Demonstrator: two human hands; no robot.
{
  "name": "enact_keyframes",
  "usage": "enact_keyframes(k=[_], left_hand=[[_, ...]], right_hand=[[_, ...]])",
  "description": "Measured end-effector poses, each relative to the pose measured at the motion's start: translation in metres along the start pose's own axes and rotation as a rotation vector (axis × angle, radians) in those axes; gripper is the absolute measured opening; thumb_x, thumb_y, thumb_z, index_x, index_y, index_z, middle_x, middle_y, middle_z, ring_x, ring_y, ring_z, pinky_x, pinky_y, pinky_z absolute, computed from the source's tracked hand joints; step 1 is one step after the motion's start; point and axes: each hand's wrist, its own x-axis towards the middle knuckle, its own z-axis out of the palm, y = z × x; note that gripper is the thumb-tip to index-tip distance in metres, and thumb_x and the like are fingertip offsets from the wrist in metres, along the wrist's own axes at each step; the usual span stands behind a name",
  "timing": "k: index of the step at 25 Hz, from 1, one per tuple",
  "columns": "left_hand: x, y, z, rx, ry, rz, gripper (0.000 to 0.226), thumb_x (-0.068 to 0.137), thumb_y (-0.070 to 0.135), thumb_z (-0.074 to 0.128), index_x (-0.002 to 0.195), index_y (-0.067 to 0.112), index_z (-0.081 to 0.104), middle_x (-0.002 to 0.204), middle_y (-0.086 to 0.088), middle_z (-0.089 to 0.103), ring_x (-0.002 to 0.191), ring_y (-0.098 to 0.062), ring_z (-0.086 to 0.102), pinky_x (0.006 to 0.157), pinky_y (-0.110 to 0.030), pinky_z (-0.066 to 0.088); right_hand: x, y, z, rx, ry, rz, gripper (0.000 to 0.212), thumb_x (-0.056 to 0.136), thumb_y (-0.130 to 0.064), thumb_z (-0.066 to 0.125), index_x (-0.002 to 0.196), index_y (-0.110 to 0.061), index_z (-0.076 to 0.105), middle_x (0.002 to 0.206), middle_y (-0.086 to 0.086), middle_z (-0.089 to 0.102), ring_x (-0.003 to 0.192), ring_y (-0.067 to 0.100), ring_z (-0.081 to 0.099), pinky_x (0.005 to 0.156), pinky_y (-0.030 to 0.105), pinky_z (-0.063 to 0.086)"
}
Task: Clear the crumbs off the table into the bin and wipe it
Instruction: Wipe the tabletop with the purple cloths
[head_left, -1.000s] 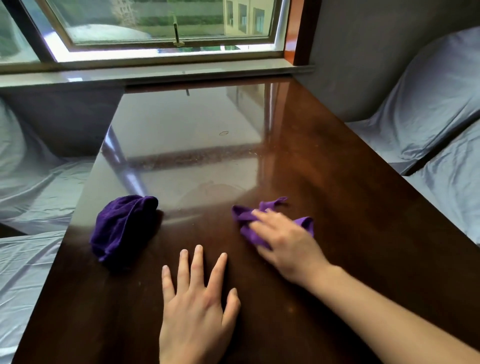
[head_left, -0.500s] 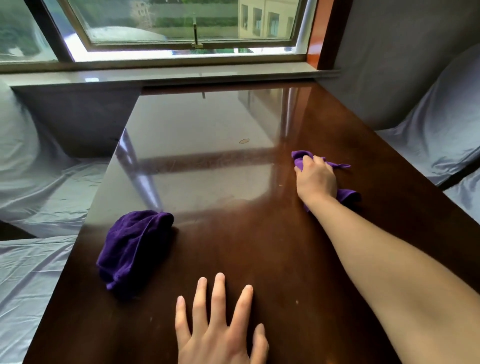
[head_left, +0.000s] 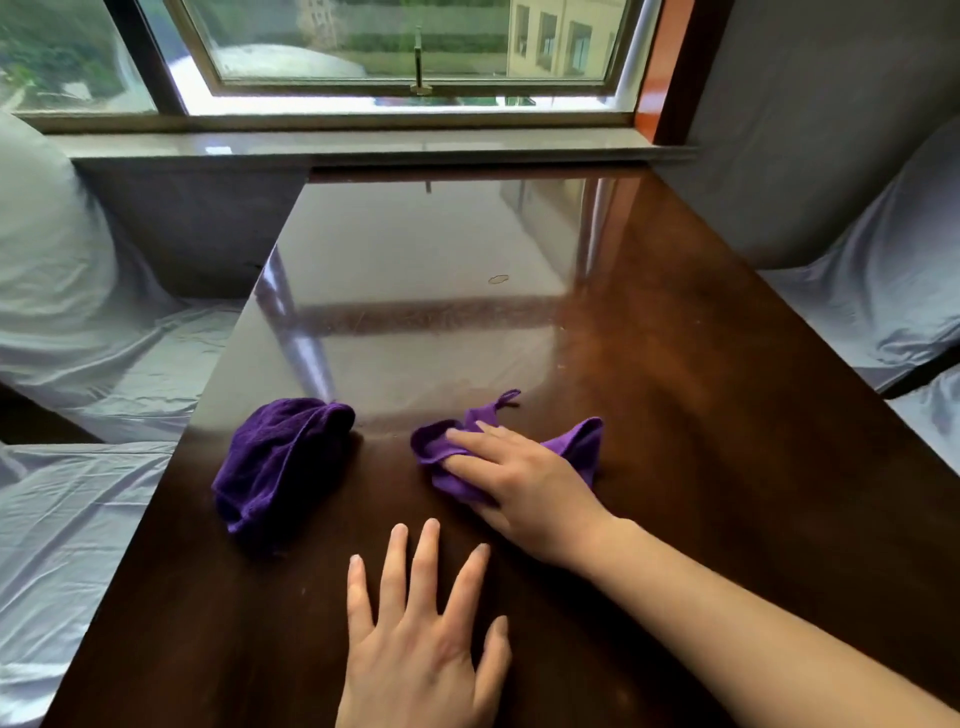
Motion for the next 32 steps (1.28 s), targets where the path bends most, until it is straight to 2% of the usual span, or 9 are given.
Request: enact_keyframes(k=[2,6,8,12,17,19,25,29,32], left_hand=[[0.001,-0.002,0.005,-0.002,0.034,0.004,0.059,0.068,0.056,0.052,0.122,0.035,0.064,0.137,-0.013,0.058,0.129,-0.038,0.05,0.102,-0.065,0.03],[0.005,-0.003,0.015,0.004,0.076,0.0,0.06,0.059,0.057,0.056,0.115,0.036,0.068,0.133,-0.014,0.061,0.124,-0.039,0.054,0.098,-0.067,0.036],[0.007,-0.004,0.017,-0.007,0.091,-0.002,0.062,0.055,0.057,0.058,0.113,0.037,0.068,0.131,-0.014,0.063,0.122,-0.04,0.056,0.097,-0.066,0.036],[0.009,-0.003,0.015,-0.005,0.099,-0.009,0.06,0.055,0.056,0.057,0.11,0.035,0.071,0.128,-0.015,0.064,0.119,-0.041,0.058,0.096,-0.064,0.035],[0.004,-0.006,0.009,-0.085,0.123,-0.005,0.052,0.063,0.049,0.054,0.105,0.027,0.073,0.127,-0.014,0.065,0.121,-0.037,0.058,0.098,-0.063,0.037],[0.001,-0.008,0.007,-0.125,0.14,-0.024,0.046,0.068,0.045,0.052,0.103,0.024,0.072,0.127,-0.012,0.065,0.123,-0.035,0.056,0.099,-0.065,0.039],[-0.006,-0.006,-0.008,-0.216,0.062,-0.067,0.037,0.08,0.04,0.048,0.11,0.027,0.064,0.132,-0.007,0.059,0.134,-0.029,0.046,0.114,-0.059,0.021],[-0.016,-0.042,-0.028,-0.697,0.071,-0.111,0.036,0.077,0.022,0.053,0.111,0.021,0.065,0.127,-0.004,0.056,0.123,-0.021,0.051,0.111,-0.042,0.035],[-0.033,-0.099,-0.041,-0.47,0.031,0.026,0.04,0.082,0.03,0.053,0.12,0.022,0.062,0.135,-0.005,0.053,0.129,-0.02,0.047,0.111,-0.036,0.036]], right_hand=[[-0.001,0.031,-0.008,-0.077,0.073,0.021,0.033,0.09,-0.026,0.065,0.12,-0.014,0.067,0.134,0.012,0.063,0.123,0.031,0.059,0.109,0.038,0.042],[0.058,0.124,-0.032,-0.207,0.286,0.701,0.034,0.099,-0.029,0.051,0.125,-0.008,0.059,0.129,0.021,0.06,0.118,0.04,0.056,0.099,0.043,0.042],[0.098,0.132,-0.031,-0.177,0.295,0.888,0.034,0.099,-0.031,0.049,0.123,-0.008,0.059,0.126,0.022,0.059,0.115,0.041,0.056,0.095,0.042,0.045],[0.14,0.049,-0.002,-0.112,0.106,0.443,0.027,0.097,-0.031,0.048,0.112,-0.019,0.067,0.128,0.008,0.064,0.116,0.03,0.059,0.092,0.035,0.045],[0.027,-0.029,-0.001,-0.009,-0.032,0.055,0.03,0.089,-0.037,0.059,0.116,-0.028,0.069,0.137,-0.003,0.062,0.124,0.025,0.06,0.104,0.036,0.047],[-0.025,-0.018,-0.018,-0.109,-0.023,0.074,0.032,0.087,-0.036,0.061,0.118,-0.031,0.069,0.136,-0.005,0.063,0.123,0.023,0.061,0.102,0.036,0.05],[-0.089,-0.03,-0.031,-0.224,0.201,0.626,0.028,0.079,-0.026,0.079,0.107,-0.024,0.076,0.12,0.004,0.072,0.101,0.037,0.066,0.083,0.047,0.051],[-0.086,-0.134,0.016,-0.18,0.088,0.246,0.04,0.074,-0.034,0.056,0.112,-0.032,0.068,0.123,-0.009,0.068,0.09,0.026,0.061,0.069,0.042,0.051],[-0.045,-0.126,0.012,-0.201,-0.022,0.098,0.041,0.079,-0.032,0.055,0.119,-0.025,0.064,0.134,-0.001,0.062,0.105,0.033,0.059,0.083,0.046,0.053]])
